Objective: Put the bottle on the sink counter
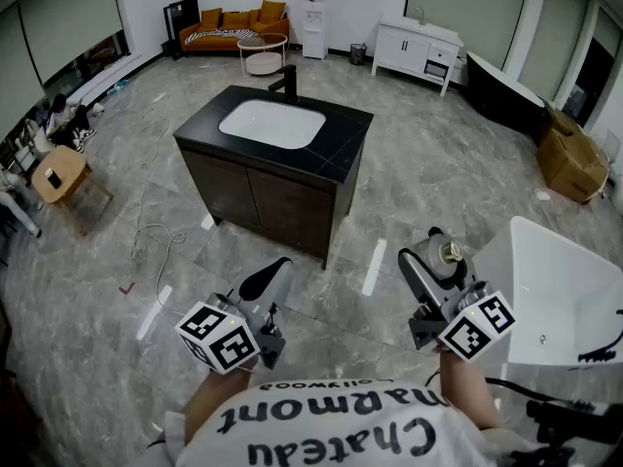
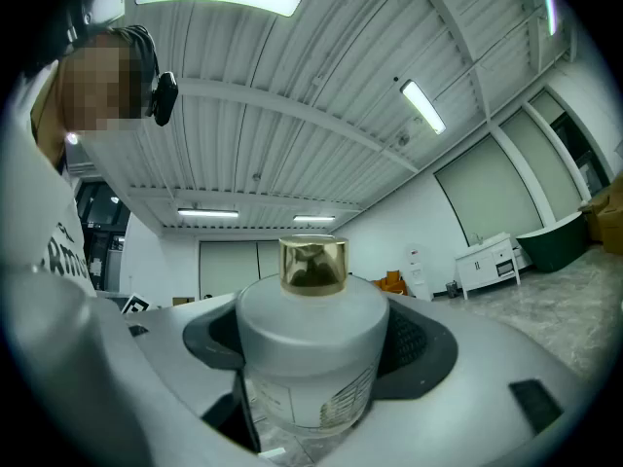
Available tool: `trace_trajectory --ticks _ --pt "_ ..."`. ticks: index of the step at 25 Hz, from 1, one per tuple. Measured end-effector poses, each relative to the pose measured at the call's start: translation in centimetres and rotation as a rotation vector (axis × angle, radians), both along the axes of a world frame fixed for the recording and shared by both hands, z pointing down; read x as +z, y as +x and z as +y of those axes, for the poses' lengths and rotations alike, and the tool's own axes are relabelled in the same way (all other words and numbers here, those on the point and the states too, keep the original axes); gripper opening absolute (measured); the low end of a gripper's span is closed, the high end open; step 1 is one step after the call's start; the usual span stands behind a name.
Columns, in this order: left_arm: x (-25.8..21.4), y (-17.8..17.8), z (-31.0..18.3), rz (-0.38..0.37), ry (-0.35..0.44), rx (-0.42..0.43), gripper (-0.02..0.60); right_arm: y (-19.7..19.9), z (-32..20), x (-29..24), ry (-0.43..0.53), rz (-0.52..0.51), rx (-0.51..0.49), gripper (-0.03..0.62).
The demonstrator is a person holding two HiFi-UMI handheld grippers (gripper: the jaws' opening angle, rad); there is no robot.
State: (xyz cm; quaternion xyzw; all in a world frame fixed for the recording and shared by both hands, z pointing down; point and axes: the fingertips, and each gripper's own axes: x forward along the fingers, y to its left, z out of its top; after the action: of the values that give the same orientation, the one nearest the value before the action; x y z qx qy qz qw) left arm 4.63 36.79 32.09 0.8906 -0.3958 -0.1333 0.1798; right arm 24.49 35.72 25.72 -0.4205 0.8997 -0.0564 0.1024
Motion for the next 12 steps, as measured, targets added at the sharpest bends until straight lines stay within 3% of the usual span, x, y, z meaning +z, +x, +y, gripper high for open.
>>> trace_trajectory --ticks 6,12 --pt "0.6 0.6 0.0 0.010 -0.018 0.013 0.015 -0.1 -0.2 0.5 -0.012 0.012 0.000 0.339" --pt "-0.2 -1.9 0.1 0.000 -0.005 0.007 0.015 -1.7 -0.4 0.3 -0.010 0.001 0.019 0.339"
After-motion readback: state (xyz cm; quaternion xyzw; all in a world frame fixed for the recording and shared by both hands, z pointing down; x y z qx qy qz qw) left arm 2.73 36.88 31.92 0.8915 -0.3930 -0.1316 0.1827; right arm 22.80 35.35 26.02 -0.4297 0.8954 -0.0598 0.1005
